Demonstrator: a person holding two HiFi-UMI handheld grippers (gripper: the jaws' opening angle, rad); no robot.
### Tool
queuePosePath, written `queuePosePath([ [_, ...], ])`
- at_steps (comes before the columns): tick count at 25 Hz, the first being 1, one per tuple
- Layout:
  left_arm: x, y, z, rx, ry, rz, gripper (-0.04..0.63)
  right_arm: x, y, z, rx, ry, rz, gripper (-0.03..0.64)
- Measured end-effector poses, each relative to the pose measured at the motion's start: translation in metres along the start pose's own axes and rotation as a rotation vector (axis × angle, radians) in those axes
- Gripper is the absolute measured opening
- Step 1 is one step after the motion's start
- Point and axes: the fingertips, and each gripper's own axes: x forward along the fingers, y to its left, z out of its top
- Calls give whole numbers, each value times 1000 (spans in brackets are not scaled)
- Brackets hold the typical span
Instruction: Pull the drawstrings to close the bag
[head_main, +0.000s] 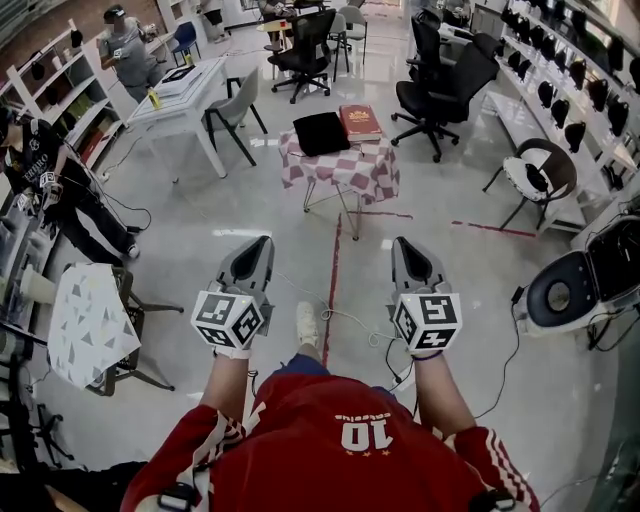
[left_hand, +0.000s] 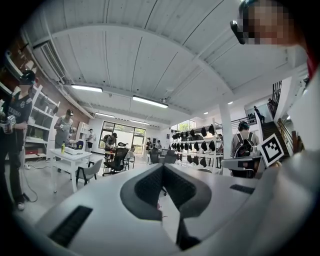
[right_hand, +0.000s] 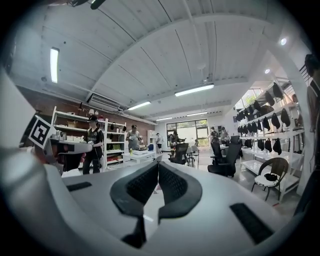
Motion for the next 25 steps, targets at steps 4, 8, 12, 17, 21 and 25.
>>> queuePosePath([
  [4,10,4,-2,4,6,-11,8,9,-2,-3,5,1,-4,17],
  [8,24,12,-3,2,7,-18,8,20,-9,-6,12,8,-13,17],
  [12,47,25,-11,-9,22,-19,8,39,-20,-11,25,28,-22,17],
  [17,80,42,-23,-20,47,-27,8,66,-33,-22,37,66,-36,17],
  [21,108,65,-25,-27,54,-29,8,101,-41,-25,45,84,-34,17],
  [25,139,98,-20,-23,49,-27,8,147,-46,-16,43,73,-22,17],
])
